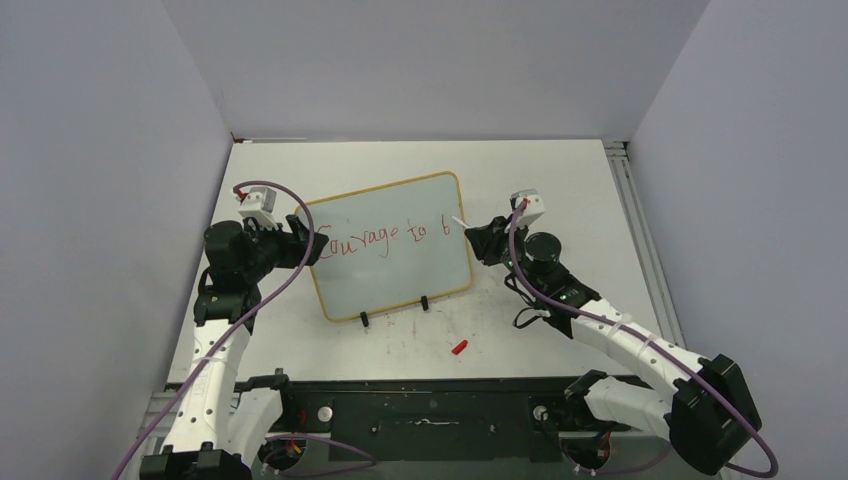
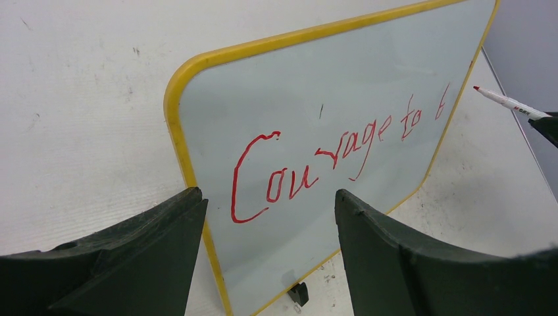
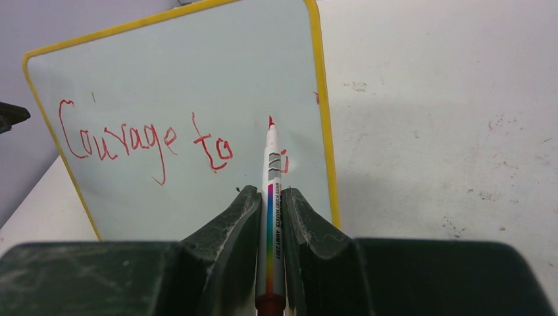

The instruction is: Write a sentence on the whiteboard

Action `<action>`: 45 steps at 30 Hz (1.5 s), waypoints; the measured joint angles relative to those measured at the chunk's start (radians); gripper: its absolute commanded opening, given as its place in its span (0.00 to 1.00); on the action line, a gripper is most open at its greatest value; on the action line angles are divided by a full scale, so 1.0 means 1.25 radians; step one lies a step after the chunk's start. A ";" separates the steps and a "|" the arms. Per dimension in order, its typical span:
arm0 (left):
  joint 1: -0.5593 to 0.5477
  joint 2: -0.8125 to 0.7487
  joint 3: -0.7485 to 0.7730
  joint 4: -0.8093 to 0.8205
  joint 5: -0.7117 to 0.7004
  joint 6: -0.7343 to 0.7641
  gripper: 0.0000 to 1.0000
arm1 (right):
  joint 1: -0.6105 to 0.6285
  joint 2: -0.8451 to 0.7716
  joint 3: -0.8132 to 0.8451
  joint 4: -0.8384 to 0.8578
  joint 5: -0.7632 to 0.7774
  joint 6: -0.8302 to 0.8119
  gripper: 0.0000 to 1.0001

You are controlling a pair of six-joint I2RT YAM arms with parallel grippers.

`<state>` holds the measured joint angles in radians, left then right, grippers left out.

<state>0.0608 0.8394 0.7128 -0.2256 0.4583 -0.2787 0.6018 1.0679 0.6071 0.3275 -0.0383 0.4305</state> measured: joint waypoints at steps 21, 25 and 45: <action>0.000 0.000 0.000 0.000 0.000 0.000 0.70 | 0.000 0.023 -0.025 -0.004 0.001 0.001 0.05; 0.000 0.000 0.000 0.000 0.000 0.000 0.70 | -0.002 0.027 -0.025 -0.004 0.001 0.001 0.05; 0.000 0.000 0.000 0.000 0.000 0.000 0.70 | -0.006 0.042 -0.028 -0.007 0.032 0.002 0.05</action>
<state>0.0608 0.8394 0.7128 -0.2256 0.4583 -0.2783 0.5938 1.1210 0.5720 0.3191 0.0021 0.4335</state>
